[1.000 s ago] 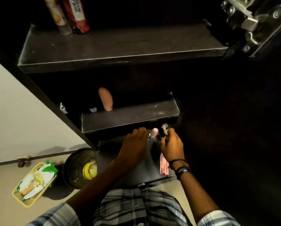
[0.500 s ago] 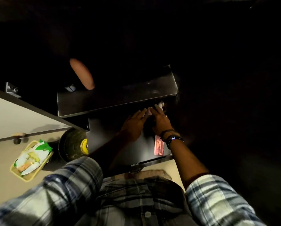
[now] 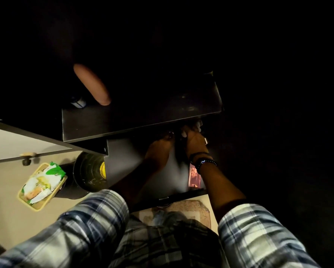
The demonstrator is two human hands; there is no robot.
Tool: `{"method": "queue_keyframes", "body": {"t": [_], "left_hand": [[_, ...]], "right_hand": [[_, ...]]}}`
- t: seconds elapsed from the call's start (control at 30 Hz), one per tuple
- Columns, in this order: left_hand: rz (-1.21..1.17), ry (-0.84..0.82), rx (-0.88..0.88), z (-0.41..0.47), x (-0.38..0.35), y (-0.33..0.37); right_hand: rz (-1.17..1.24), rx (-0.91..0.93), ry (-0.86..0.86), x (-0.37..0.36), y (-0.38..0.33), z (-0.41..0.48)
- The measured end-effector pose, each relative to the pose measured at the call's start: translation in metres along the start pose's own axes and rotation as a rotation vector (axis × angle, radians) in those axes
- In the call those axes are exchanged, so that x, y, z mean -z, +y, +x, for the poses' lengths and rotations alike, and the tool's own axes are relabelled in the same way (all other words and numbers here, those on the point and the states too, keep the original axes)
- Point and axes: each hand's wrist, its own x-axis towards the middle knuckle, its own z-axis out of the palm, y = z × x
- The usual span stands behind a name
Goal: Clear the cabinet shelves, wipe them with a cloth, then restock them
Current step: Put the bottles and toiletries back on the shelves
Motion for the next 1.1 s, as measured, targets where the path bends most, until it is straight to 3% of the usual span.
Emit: {"method": "queue_keyframes", "body": {"t": [0.2,0.37,0.73,0.93,1.1], "left_hand": [[0.201,-0.104,0.028,-0.011,-0.001,-0.003],[0.021,-0.029,-0.025,-0.008,-0.013,-0.002],[0.22,-0.087,-0.059,0.02,-0.005,-0.003],[-0.057,0.009,0.028,-0.033,0.019,0.002],[-0.298,0.286,-0.056,-0.1,0.067,0.002]], "right_hand": [[0.149,-0.042,0.049,-0.008,-0.009,-0.01],[0.174,-0.078,0.089,-0.018,0.003,-0.014],[0.237,-0.122,0.109,-0.027,0.024,-0.043],[0.224,0.023,0.298,0.0,-0.005,-0.076],[0.378,0.138,0.428,0.046,-0.047,-0.109]]}}
